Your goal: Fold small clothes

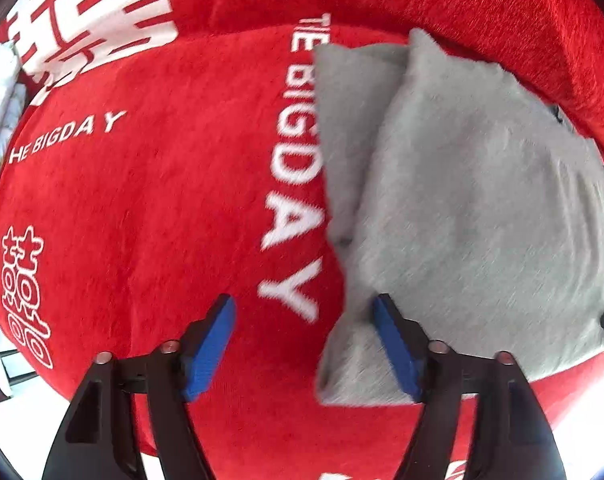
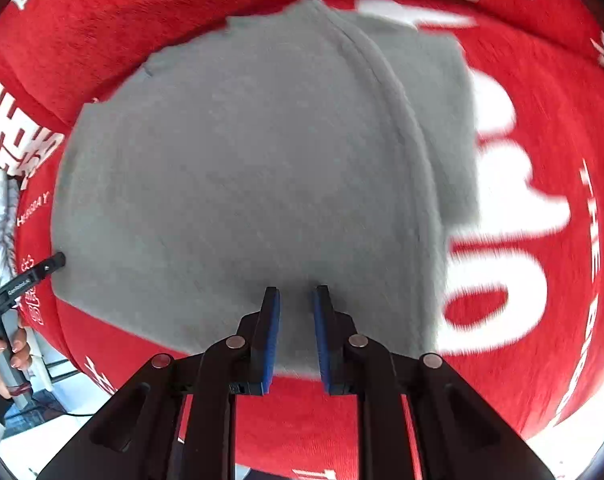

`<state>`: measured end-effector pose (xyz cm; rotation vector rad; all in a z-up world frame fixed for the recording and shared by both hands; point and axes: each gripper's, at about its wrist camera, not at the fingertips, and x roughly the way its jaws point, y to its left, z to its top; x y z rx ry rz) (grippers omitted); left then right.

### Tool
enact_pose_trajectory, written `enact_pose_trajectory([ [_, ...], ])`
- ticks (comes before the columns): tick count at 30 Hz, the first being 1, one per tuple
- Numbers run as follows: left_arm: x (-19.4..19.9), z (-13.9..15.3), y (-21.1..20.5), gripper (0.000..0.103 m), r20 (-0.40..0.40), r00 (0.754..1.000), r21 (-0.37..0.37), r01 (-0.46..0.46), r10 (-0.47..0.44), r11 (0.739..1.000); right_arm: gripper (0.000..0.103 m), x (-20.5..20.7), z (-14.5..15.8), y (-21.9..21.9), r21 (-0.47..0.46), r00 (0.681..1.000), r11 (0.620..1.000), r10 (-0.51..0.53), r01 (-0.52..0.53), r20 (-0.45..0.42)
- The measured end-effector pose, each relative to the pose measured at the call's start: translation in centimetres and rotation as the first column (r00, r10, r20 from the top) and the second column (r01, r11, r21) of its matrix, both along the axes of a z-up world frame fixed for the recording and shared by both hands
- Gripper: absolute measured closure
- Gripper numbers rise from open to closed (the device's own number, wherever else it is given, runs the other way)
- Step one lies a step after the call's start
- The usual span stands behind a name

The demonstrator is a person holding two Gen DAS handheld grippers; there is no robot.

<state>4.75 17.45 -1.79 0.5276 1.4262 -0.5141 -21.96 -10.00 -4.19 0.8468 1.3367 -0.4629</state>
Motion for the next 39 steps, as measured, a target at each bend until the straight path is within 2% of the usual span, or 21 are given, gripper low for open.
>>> enact_pose_trajectory([
  [2,-0.2,0.1,0.9,0.02,0.016,1.0,0.011,0.014,-0.015,1.0,0.082,-1.4,0.5,-0.3,0.01,0.999,0.999,-0.045,0.045,0.004],
  [4,-0.2,0.2,1.6,0.02,0.004,1.0,0.011,0.015,-0.015,1.0,0.075,-3.4,1.1,-0.6,0.03,0.995,0.994,-0.101,0.101,0.01],
  [5,-0.2,0.3,1.8,0.02,-0.002,1.0,0.01,0.013,-0.013,1.0,0.062,-4.4,1.2,-0.9,0.056,0.99,0.989,-0.142,0.14,0.026],
  [6,0.0,0.3,2.0,0.02,-0.003,1.0,0.01,0.009,-0.009,1.0,0.045,-5.6,1.4,-0.9,0.092,0.979,0.977,-0.198,0.194,0.044],
  [7,0.0,0.7,2.1,0.02,-0.002,1.0,0.011,0.006,-0.006,1.0,0.037,-6.5,1.4,-0.8,0.119,0.968,0.964,-0.244,0.237,0.051],
  [8,-0.1,0.9,2.2,0.02,0.001,1.0,0.013,0.003,-0.003,1.0,0.034,-7.9,1.4,-0.7,0.157,0.946,0.939,-0.319,0.307,0.058],
  [10,-0.2,1.5,2.3,0.02,0.006,1.0,0.013,-0.01,0.01,1.0,0.034,-9.0,1.2,-0.8,0.22,0.911,0.897,-0.407,0.383,0.073],
  [13,0.4,2.4,2.1,0.02,0.015,0.999,0.001,-0.03,0.03,1.0,0.035,-10.8,-0.5,-1.1,0.307,0.82,0.796,-0.567,0.522,0.078],
  [14,0.5,2.9,2.1,0.02,0.02,0.999,-0.009,-0.037,0.037,0.999,0.041,-11.0,-1.1,-1.4,0.338,0.779,0.754,-0.621,0.564,0.087],
  [15,0.8,3.8,1.3,0.02,0.025,0.999,-0.034,-0.044,0.045,0.998,0.069,-11.0,-1.3,-1.5,0.343,0.763,0.739,-0.64,0.58,0.089],
  [16,0.9,4.4,1.1,0.02,0.032,0.998,-0.048,-0.043,0.045,0.998,0.09,-11.0,-1.4,-2.1,0.332,0.764,0.739,-0.64,0.586,0.076],
  [17,1.0,4.8,0.7,0.02,0.042,0.998,-0.058,-0.039,0.042,0.998,0.095,-10.4,-1.3,-2.4,0.271,0.794,0.77,-0.607,0.577,0.035],
  [19,1.7,5.2,-0.8,0.02,0.066,0.997,-0.075,-0.022,0.027,0.997,0.095,-9.9,-1.2,-2.6,0.198,0.824,0.809,-0.566,0.553,0.011],
  [23,3.5,5.5,-3.4,0.02,0.094,0.995,-0.106,-0.018,0.028,0.994,0.09,-8.6,-0.1,-2.4,0.148,0.851,0.84,-0.526,0.522,-0.017],
  [25,4.8,5.2,-5.1,0.028,0.06,0.997,-0.168,-0.028,0.038,0.985,0.09,-8.6,1.0,-2.0,0.127,0.863,0.856,-0.505,0.502,-0.007],
  [26,5.3,5.1,-5.6,0.041,0.035,0.999,-0.2,-0.03,0.038,0.979,0.089,-7.8,1.1,-1.8,0.118,0.868,0.862,-0.497,0.494,-0.005],
  [27,5.6,4.8,-6.5,0.048,-0.009,1.0,-0.236,-0.028,0.026,0.971,0.089,-7.6,1.7,-1.5,0.103,0.876,0.871,-0.482,0.48,-0.002],
  [30,5.4,3.9,-8.3,0.048,-0.064,0.998,-0.287,0.003,-0.022,0.958,0.089,-6.3,2.7,-1.2,0.083,0.888,0.886,-0.459,0.456,0.031],
  [34,5.5,1.4,-9.9,0.048,-0.065,0.996,-0.246,0.05,-0.068,0.968,0.089,-5.0,3.2,-1.0,0.088,0.912,0.913,-0.405,0.399,0.067],
  [39,7.7,-1.2,-8.8,0.048,-0.093,0.996,-0.186,-0.021,0.004,0.982,0.089,-2.8,2.9,-0.1,0.115,0.933,0.934,-0.35,0.339,0.086],
])
